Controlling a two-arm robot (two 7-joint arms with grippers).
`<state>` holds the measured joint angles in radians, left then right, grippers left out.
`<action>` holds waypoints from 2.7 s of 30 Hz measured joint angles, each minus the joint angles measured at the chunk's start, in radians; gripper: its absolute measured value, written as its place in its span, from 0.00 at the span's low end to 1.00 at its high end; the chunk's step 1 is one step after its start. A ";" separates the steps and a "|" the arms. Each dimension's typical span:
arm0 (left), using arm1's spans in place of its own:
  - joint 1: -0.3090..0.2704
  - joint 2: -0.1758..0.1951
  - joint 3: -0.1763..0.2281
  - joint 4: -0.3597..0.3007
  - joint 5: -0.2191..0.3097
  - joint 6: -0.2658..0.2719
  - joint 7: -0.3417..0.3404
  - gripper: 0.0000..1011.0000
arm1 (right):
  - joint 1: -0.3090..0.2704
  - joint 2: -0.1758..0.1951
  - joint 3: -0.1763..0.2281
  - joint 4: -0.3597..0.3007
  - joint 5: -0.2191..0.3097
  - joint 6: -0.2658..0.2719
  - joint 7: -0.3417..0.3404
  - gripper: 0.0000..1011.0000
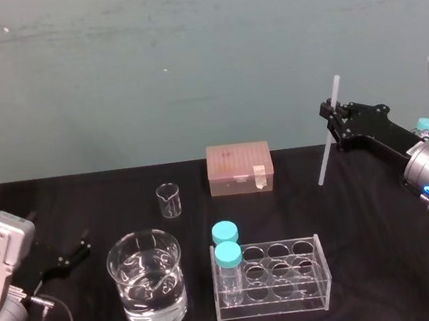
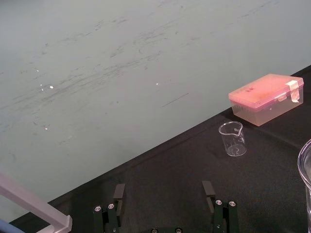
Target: Pick up the stirring rod with one hand, then place it down.
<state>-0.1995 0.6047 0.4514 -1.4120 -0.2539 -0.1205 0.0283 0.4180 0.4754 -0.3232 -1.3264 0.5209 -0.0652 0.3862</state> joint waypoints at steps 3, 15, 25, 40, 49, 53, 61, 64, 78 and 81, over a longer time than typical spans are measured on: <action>0.000 0.000 0.000 0.000 0.000 0.000 0.000 0.99 | 0.005 -0.001 0.014 -0.006 0.016 0.012 0.020 0.07; 0.000 0.000 0.000 0.000 0.000 0.000 0.000 0.99 | -0.021 0.081 0.083 -0.169 0.149 0.126 0.159 0.07; 0.000 0.000 0.000 0.000 0.000 0.000 0.000 0.99 | -0.077 0.220 0.058 -0.262 0.234 0.162 0.366 0.07; 0.000 0.000 0.000 0.000 0.000 0.000 0.000 0.99 | -0.069 0.256 -0.038 -0.204 0.252 0.141 0.482 0.07; 0.000 0.000 0.000 0.000 0.000 0.000 0.000 0.99 | -0.059 0.252 -0.079 -0.173 0.255 0.131 0.484 0.07; 0.000 0.000 0.000 0.000 0.000 0.000 0.000 0.99 | -0.052 0.247 -0.096 -0.157 0.253 0.109 0.488 0.07; 0.000 0.000 0.000 0.000 0.000 0.000 0.000 0.99 | -0.037 0.235 -0.133 -0.126 0.225 0.050 0.496 0.07; 0.000 0.000 0.000 0.000 0.000 0.000 0.000 0.99 | -0.033 0.233 -0.146 -0.116 0.216 0.035 0.497 0.07; 0.000 0.000 0.000 0.000 0.000 0.000 0.000 0.99 | -0.032 0.225 -0.174 -0.082 0.189 0.013 0.482 0.07; 0.000 0.000 0.000 0.000 0.000 0.000 0.000 0.99 | -0.034 0.221 -0.177 -0.073 0.183 0.012 0.475 0.07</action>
<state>-0.1995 0.6047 0.4514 -1.4120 -0.2539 -0.1205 0.0283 0.3841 0.6962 -0.5003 -1.3998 0.7043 -0.0530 0.8608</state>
